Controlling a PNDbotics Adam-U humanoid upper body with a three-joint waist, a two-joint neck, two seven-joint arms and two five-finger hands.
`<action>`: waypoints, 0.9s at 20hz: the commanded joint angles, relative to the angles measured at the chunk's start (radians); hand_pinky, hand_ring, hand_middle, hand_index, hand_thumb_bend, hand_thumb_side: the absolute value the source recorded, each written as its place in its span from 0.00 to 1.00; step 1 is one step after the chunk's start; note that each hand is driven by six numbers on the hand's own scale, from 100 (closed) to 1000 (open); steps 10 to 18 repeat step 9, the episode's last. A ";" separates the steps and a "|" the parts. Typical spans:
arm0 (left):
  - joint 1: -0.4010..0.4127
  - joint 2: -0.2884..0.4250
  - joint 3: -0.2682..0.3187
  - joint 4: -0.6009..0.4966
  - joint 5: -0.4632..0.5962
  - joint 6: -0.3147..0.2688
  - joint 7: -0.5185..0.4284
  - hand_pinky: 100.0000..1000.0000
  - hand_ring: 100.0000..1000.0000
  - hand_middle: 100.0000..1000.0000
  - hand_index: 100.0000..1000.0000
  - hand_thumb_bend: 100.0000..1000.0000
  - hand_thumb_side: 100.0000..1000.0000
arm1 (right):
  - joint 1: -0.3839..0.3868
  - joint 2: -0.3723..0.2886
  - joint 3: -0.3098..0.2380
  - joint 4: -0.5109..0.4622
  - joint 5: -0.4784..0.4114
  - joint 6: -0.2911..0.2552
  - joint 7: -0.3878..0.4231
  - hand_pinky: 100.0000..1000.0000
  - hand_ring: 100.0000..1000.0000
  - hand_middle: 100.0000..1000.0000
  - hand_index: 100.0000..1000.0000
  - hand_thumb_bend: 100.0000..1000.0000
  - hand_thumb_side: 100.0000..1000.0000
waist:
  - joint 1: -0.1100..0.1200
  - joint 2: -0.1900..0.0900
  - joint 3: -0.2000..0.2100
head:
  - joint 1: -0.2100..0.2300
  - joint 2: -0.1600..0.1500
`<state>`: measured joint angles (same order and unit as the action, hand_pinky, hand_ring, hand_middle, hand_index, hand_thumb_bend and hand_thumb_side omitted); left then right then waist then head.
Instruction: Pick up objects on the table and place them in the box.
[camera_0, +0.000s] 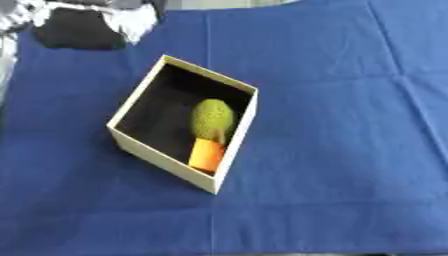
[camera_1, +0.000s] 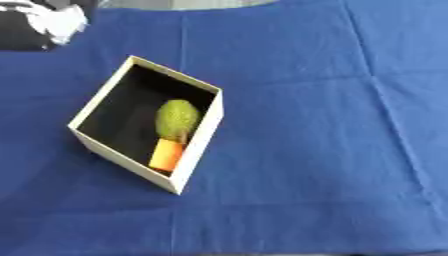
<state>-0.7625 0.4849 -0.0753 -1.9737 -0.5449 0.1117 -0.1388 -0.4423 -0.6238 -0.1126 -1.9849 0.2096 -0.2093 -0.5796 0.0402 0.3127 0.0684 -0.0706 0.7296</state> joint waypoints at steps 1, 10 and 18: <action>0.030 0.038 0.070 -0.026 0.135 -0.002 0.213 0.74 0.75 0.77 0.90 0.10 0.64 | -0.018 -0.034 -0.018 -0.015 0.009 -0.010 -0.016 0.82 0.69 0.64 0.73 0.00 0.68 | -0.010 -0.018 0.001 | -0.011 -0.007; 0.184 0.017 0.159 -0.026 0.362 -0.160 0.498 0.73 0.75 0.77 0.89 0.01 0.74 | -0.019 -0.028 -0.033 -0.015 0.015 -0.022 -0.045 0.81 0.69 0.64 0.73 0.00 0.67 | -0.030 -0.005 0.006 | -0.021 -0.023; 0.184 0.017 0.159 -0.026 0.362 -0.160 0.498 0.73 0.75 0.77 0.89 0.01 0.74 | -0.019 -0.028 -0.033 -0.015 0.015 -0.022 -0.045 0.81 0.69 0.64 0.73 0.00 0.67 | -0.030 -0.005 0.006 | -0.021 -0.023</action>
